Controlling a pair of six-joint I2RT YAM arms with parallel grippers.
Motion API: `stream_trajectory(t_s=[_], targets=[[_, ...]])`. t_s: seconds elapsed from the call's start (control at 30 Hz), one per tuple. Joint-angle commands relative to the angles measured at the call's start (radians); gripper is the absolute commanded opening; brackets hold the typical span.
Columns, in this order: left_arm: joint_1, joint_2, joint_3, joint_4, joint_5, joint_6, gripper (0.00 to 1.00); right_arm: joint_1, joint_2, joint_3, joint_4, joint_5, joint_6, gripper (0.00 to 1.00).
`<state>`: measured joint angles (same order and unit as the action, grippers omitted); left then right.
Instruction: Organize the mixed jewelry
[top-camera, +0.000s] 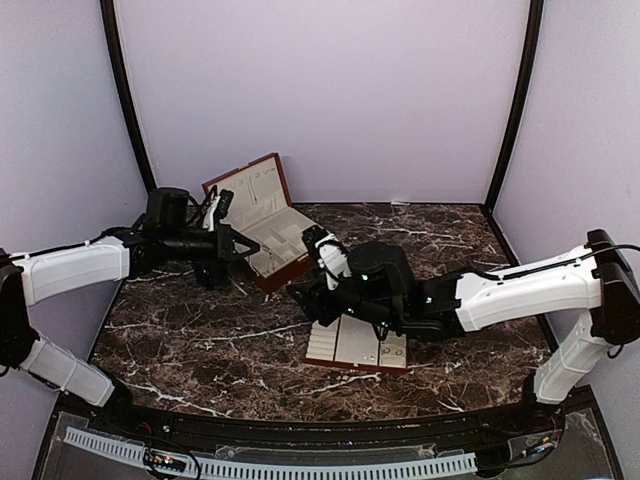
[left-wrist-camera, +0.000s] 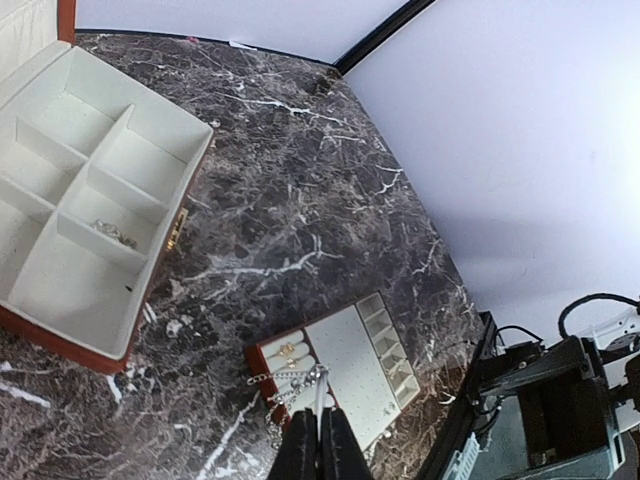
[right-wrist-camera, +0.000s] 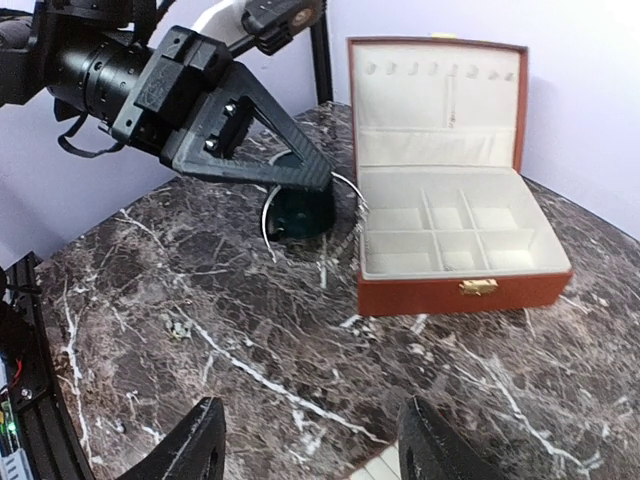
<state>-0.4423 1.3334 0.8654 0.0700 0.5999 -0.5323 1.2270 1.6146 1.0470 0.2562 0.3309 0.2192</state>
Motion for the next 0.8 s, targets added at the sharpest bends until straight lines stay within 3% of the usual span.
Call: stream_trajectory(t_s=[0.0,0.13,0.23,0.5,0.77], targets=[[0.006,0.108,0.123,-0.050,-0.087,0.116,0.00,-0.058,-0.104,-0.110,0.017,0.041,0.089,0.61],[0.006,0.241,0.260,-0.077,-0.121,0.199,0.00,-0.128,-0.193,-0.210,0.032,0.023,0.140,0.75],[0.007,0.321,0.360,-0.117,-0.149,0.251,0.00,-0.171,-0.238,-0.262,0.029,0.005,0.168,0.80],[0.007,0.511,0.546,-0.227,-0.197,0.321,0.00,-0.235,-0.301,-0.350,0.035,-0.013,0.226,0.83],[0.009,0.570,0.559,-0.202,-0.230,0.292,0.00,-0.244,-0.282,-0.343,0.025,-0.022,0.252,0.83]])
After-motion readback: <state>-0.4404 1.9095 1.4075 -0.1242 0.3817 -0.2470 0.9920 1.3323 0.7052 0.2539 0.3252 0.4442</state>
